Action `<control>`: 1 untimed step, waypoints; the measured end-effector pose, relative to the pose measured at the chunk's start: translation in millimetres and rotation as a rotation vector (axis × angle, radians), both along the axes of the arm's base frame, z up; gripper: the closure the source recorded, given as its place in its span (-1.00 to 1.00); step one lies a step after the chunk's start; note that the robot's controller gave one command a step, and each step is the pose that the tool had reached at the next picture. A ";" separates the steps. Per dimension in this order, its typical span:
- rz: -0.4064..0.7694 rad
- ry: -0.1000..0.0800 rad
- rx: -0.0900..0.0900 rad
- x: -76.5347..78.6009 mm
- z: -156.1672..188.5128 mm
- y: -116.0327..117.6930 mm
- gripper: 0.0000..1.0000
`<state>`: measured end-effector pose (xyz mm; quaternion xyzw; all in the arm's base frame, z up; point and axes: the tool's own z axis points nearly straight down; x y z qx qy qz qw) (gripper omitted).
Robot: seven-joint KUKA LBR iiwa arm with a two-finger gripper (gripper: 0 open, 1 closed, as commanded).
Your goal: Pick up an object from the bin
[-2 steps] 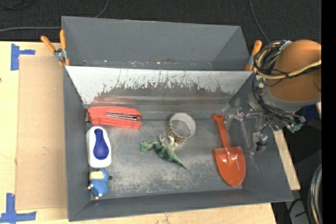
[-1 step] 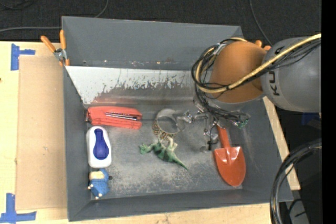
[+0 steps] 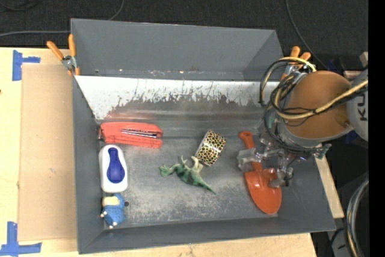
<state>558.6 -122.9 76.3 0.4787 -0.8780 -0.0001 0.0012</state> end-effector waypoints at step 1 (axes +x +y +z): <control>0.086 -0.004 0.004 4.0 -3.4 160.2 1.00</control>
Offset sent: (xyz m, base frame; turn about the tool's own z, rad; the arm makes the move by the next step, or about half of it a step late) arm 0.0000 0.0000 0.0000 0.0000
